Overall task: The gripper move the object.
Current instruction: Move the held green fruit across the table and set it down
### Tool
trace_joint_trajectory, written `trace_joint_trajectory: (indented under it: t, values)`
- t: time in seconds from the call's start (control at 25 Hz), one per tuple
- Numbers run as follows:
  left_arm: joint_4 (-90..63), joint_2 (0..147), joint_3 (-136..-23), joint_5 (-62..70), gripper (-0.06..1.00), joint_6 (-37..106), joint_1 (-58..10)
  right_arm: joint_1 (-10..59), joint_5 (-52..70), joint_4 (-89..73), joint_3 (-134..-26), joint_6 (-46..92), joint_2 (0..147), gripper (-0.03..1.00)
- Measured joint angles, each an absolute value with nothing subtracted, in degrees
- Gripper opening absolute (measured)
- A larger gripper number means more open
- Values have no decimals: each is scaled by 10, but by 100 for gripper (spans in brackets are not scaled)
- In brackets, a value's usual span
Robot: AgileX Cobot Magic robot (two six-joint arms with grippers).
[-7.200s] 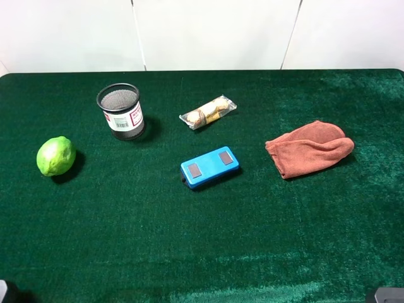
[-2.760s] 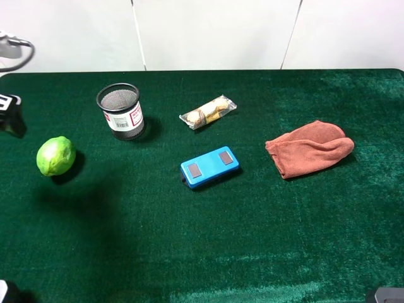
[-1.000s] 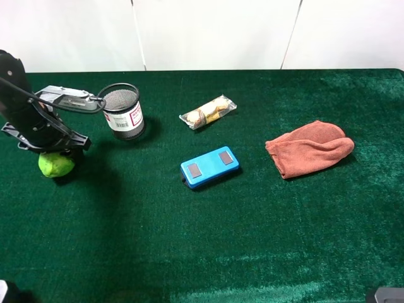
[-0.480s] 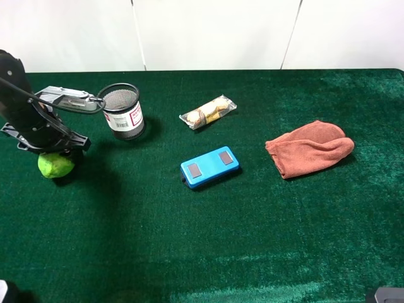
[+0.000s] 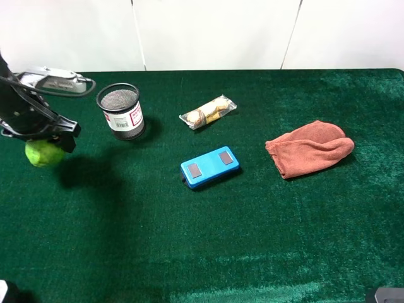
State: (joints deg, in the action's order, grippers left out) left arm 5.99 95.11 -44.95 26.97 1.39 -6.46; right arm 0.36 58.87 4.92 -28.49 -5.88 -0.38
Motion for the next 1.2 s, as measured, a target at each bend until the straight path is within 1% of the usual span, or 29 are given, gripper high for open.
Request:
trace_joint_trajectory:
  t: [0.32,0.64,0.88,1.2]
  values:
    - [60,874,-454,350,64,-3,-65,4,589,49,-285,-59,-4,70]
    - [59,850,-528,485,64,-6,-70,4,589,49,-285,-59,-4,70]
    - [59,850,-572,524,64,-12,-115,4,589,49,-285,-59,-4,70]
    - [59,850,-606,531,64,-51,-204,4,589,49,-285,-59,-4,70]
